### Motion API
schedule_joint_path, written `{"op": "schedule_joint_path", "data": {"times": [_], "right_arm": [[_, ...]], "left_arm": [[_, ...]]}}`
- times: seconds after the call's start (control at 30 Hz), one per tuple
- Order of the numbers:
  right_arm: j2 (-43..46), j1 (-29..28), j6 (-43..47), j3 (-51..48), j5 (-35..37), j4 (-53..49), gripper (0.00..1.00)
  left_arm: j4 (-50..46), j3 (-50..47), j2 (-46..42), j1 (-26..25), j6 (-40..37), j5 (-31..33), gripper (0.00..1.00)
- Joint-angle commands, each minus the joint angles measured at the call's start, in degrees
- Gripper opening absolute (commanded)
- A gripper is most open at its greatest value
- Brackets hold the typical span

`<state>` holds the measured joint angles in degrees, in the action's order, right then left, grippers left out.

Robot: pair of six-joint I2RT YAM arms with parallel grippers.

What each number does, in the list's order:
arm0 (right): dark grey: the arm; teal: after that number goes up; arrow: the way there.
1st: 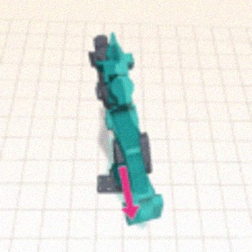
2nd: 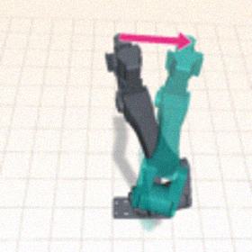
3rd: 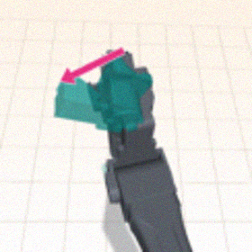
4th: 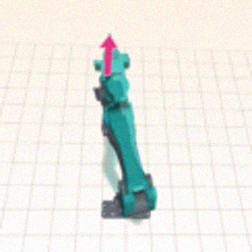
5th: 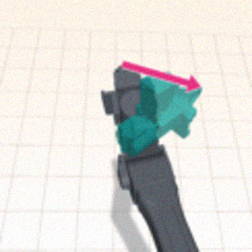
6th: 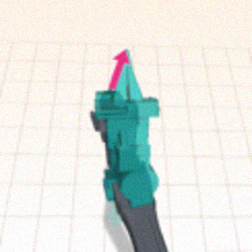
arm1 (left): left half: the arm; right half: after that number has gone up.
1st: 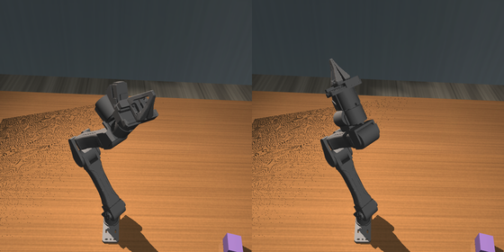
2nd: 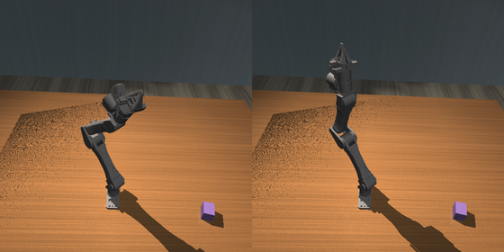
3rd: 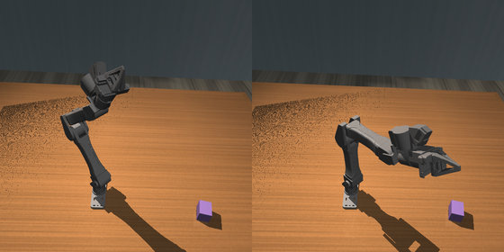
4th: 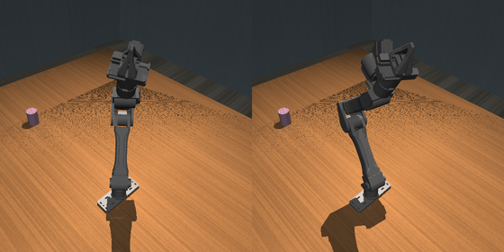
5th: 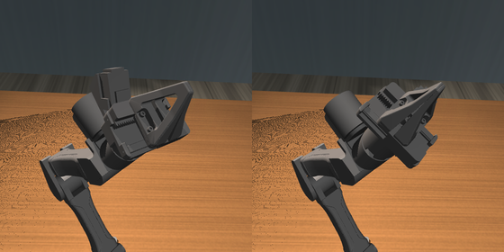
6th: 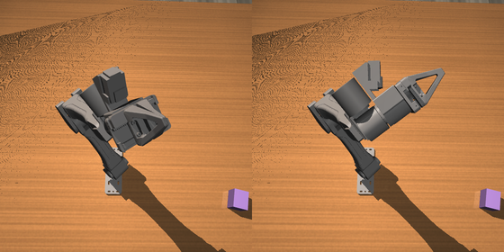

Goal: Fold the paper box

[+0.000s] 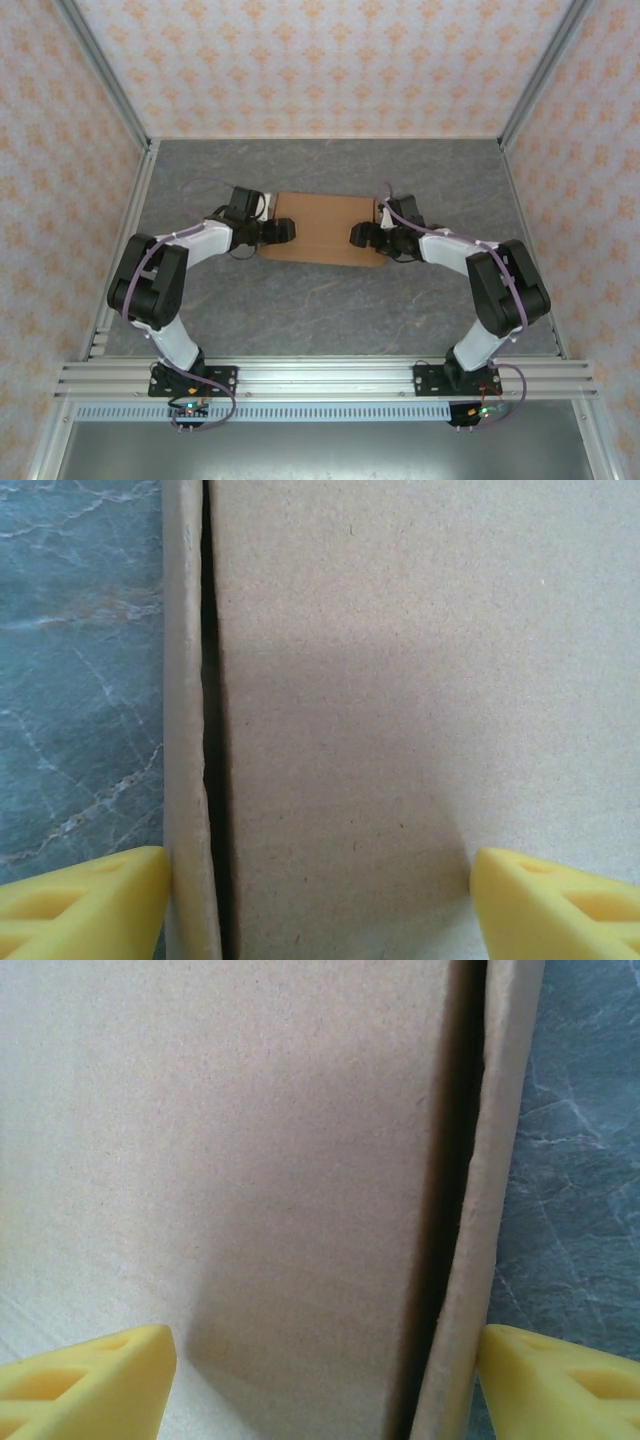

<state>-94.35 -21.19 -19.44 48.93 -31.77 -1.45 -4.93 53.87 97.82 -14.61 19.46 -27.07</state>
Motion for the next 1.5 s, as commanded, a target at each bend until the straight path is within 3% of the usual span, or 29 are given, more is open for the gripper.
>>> {"op": "schedule_joint_path", "data": {"times": [0.0, 0.17, 0.47, 0.73, 0.97, 1.27, 1.47], "right_arm": [[3.78, -0.20, 1.68, 1.07, -2.98, -0.13, 0.80], [7.18, -0.17, 5.68, 2.38, -6.22, -4.64, 0.80], [11.65, 0.28, 9.28, 5.12, -7.96, -10.62, 0.79], [7.48, 1.18, 9.22, 8.78, -9.57, -15.27, 0.79], [3.48, 3.46, 5.62, 11.61, -14.57, -14.59, 0.78], [-4.20, 5.08, 5.38, 13.22, -11.56, -13.75, 0.76], [-4.85, 5.85, 8.04, 13.65, -4.65, -16.13, 0.76]], "left_arm": [[-0.75, -1.59, -4.27, -0.50, 0.30, -2.46, 0.77], [-2.31, -2.23, -7.21, -0.54, -0.07, -5.94, 0.75], [-5.33, -3.84, -15.32, -1.42, 0.94, -5.21, 0.74], [-9.82, -4.13, -16.36, -2.51, -2.24, -1.18, 0.75], [-7.18, -5.71, -14.34, -3.76, -1.54, -1.26, 0.76], [-4.44, -4.35, -5.81, -5.42, -1.13, 3.81, 0.77], [-5.07, -5.58, -8.60, -5.91, -2.44, 11.59, 0.82]]}}
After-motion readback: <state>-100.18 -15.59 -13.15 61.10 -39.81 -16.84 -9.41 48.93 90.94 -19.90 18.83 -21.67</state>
